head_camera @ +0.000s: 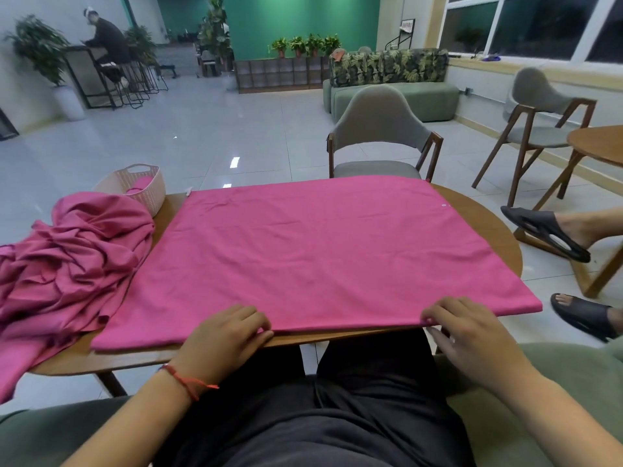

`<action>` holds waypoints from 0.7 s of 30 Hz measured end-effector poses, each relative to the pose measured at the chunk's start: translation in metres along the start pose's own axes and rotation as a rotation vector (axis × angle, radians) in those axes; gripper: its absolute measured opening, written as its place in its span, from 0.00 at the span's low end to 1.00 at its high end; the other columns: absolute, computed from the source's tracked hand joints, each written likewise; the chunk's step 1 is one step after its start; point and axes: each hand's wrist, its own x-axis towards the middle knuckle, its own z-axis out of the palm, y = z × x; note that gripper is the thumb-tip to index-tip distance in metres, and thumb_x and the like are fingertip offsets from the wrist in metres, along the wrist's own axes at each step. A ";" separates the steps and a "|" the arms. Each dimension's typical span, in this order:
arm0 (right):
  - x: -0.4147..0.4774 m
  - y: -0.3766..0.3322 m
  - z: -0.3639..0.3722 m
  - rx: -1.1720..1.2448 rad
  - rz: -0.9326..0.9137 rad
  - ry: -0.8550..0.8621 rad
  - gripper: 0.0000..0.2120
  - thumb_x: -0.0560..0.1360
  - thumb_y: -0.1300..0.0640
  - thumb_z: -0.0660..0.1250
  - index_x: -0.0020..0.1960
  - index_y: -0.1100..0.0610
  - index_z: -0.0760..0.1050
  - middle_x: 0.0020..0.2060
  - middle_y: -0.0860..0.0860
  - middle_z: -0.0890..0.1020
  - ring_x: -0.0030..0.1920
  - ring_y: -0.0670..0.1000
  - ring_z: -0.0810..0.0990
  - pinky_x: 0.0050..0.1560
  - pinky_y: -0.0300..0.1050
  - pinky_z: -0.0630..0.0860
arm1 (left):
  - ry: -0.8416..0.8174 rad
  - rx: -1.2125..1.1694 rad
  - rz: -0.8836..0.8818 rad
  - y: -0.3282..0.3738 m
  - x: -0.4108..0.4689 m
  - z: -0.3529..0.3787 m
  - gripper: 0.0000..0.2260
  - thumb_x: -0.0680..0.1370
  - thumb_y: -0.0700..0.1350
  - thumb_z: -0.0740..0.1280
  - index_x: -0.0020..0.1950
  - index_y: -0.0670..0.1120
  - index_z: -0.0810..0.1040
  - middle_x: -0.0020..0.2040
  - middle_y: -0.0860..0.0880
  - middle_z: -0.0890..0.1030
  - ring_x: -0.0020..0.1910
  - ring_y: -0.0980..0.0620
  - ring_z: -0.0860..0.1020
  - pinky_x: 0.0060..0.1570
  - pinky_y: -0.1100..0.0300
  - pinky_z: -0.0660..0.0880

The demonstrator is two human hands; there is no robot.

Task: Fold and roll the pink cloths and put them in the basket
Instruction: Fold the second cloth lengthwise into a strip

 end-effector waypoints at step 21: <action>-0.014 0.067 -0.033 -0.199 0.214 0.042 0.15 0.69 0.69 0.78 0.52 0.57 0.85 0.46 0.52 0.87 0.46 0.59 0.85 0.49 0.59 0.81 | -0.107 0.055 -0.265 -0.044 -0.045 -0.036 0.20 0.78 0.68 0.64 0.60 0.57 0.82 0.58 0.57 0.79 0.56 0.52 0.80 0.57 0.55 0.77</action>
